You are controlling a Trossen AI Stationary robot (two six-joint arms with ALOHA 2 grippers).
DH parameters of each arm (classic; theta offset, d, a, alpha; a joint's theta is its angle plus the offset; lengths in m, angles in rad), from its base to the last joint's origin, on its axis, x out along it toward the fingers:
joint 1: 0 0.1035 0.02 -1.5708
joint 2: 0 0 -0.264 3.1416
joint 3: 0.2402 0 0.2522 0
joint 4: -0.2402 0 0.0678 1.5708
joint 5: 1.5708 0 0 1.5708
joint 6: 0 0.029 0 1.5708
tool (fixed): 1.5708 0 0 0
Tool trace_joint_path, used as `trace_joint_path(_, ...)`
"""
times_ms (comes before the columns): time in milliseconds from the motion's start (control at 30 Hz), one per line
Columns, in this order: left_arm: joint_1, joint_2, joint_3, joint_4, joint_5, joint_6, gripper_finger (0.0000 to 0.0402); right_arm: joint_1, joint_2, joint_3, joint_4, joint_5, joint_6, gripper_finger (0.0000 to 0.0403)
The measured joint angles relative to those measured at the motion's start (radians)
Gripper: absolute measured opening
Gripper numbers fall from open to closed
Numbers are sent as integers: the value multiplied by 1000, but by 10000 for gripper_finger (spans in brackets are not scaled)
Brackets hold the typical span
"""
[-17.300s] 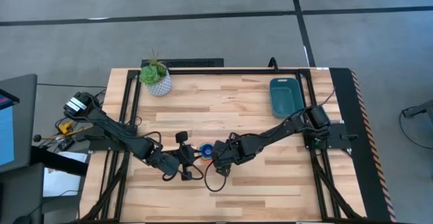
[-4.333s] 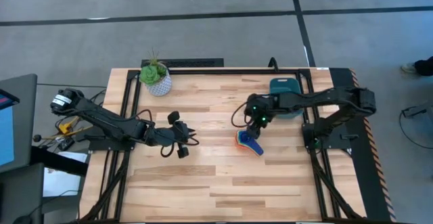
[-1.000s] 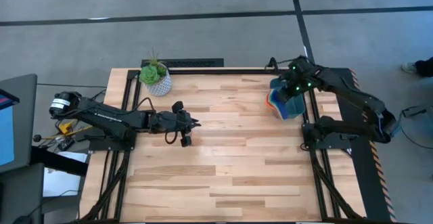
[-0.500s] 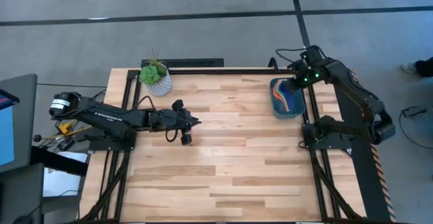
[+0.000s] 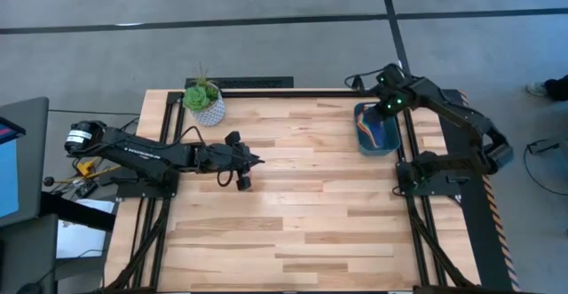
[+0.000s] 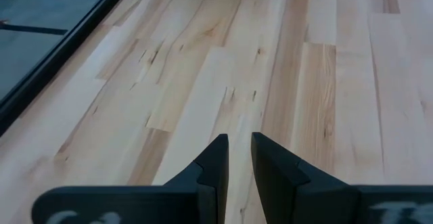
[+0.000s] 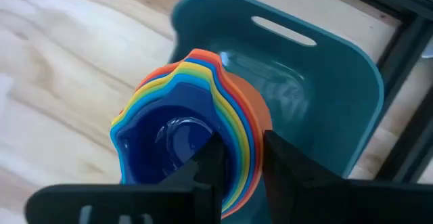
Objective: Nest measuring cups in basket
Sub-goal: Put the nested measuring cups into the blue bin
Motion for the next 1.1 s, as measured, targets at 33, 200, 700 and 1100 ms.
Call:
trace_joint_path(33, 0, 0, 0, -8, 0, 0, 54, 6, 11, 0, 1, 19, 8, 92)
trace_joint_path(200, 0, 0, 0, -43, 0, 0, 54, 28, 73, 0, -3, 77, 24, 92)
trace_joint_path(700, 0, 0, 0, -98, 0, -9, 54, 33, 207, 2, 38, 76, 31, 92)
trace_joint_path(1100, 0, 0, 0, -117, 0, -31, 54, 84, 212, -1, 108, -32, 62, 92)
